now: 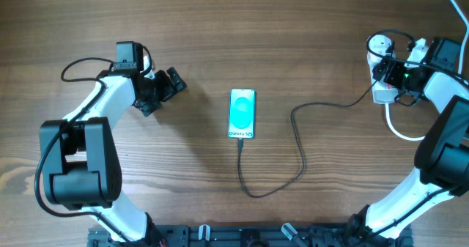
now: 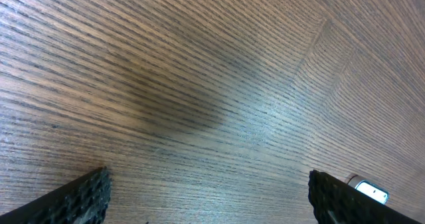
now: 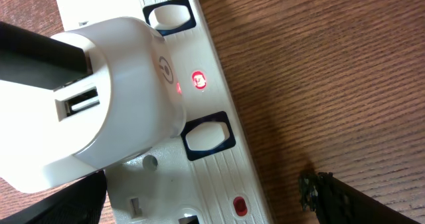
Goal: Plug charger to phone and switch on socket
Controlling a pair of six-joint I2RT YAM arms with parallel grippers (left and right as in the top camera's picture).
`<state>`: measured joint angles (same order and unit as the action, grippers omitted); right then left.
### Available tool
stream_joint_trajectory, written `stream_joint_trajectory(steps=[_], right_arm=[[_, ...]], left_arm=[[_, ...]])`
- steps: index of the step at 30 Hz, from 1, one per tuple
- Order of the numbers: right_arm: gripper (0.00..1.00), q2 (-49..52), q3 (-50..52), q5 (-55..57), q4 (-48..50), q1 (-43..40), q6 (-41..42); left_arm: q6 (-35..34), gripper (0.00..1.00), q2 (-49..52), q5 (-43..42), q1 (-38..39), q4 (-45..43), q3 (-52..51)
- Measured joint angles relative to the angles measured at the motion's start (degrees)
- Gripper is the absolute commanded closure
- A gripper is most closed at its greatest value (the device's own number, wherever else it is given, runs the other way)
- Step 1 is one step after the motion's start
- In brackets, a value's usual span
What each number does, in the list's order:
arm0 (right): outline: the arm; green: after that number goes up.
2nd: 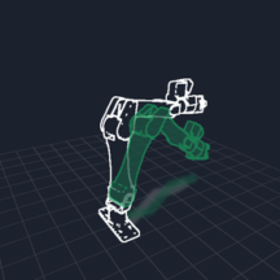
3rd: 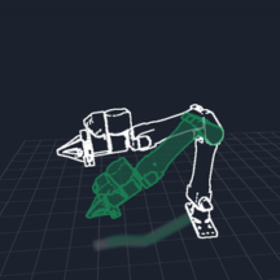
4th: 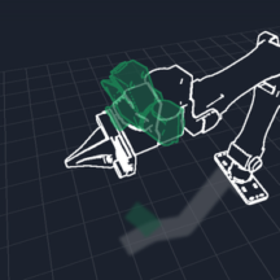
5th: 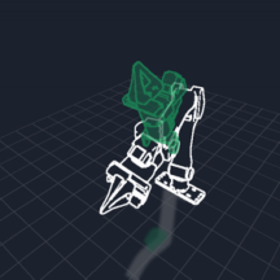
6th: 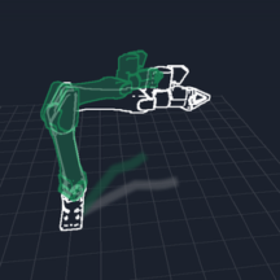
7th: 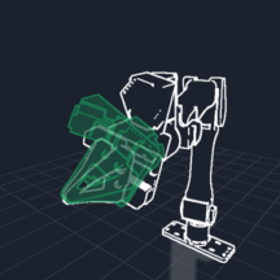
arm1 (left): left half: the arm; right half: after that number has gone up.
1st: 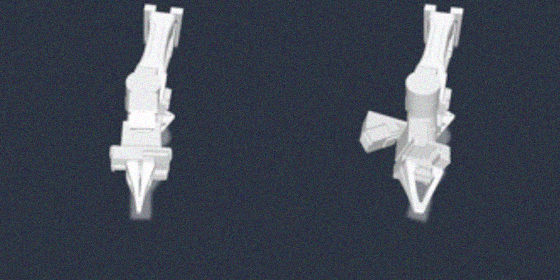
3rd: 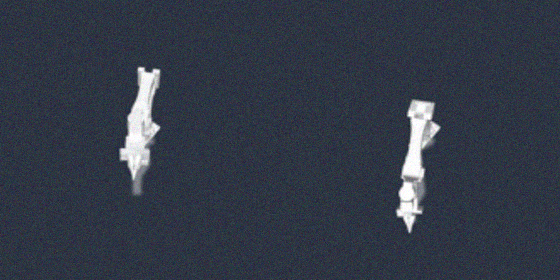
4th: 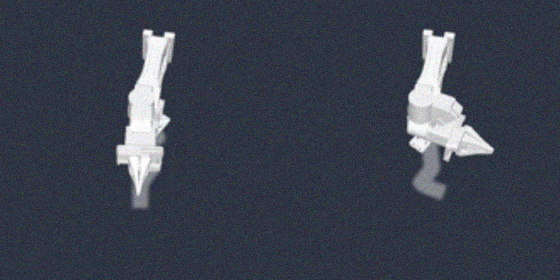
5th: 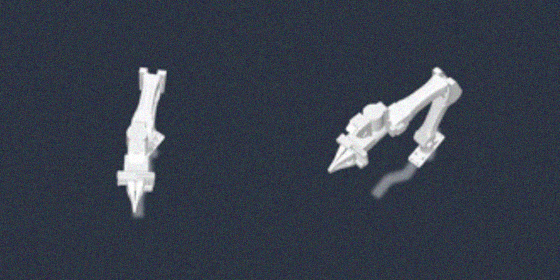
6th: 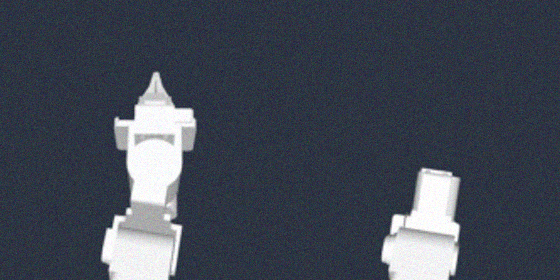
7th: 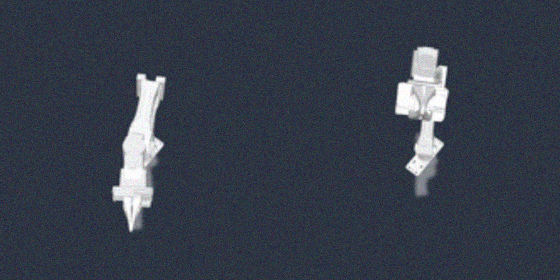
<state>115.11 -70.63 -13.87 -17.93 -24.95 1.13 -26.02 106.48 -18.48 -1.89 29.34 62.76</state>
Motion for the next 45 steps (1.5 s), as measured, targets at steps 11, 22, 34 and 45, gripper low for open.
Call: stream_joint_trajectory(steps=[11, 22, 34, 45], right_arm=[[0.00, -3.17, 1.42, 3.19, 1.22, -0.02, 0.59], [0.00, -16.98, 0.57, 4.50, 4.28, -0.33, 2.49], [0.00, -17.05, 0.52, 4.50, 4.07, -0.33, 2.69], [0.00, -27.28, 0.52, 4.52, 3.45, -0.33, 2.71]], left_arm=[[0.00, 0.00, 0.00, 0.00, 0.00, 0.00, 0.00], [0.00, 0.00, 0.00, 0.00, 0.00, 0.00, 0.00], [0.00, 0.00, 0.00, 0.00, 0.00, 0.00, 0.00], [0.00, 0.00, 0.00, 0.00, 0.00, 0.00, 0.00]])
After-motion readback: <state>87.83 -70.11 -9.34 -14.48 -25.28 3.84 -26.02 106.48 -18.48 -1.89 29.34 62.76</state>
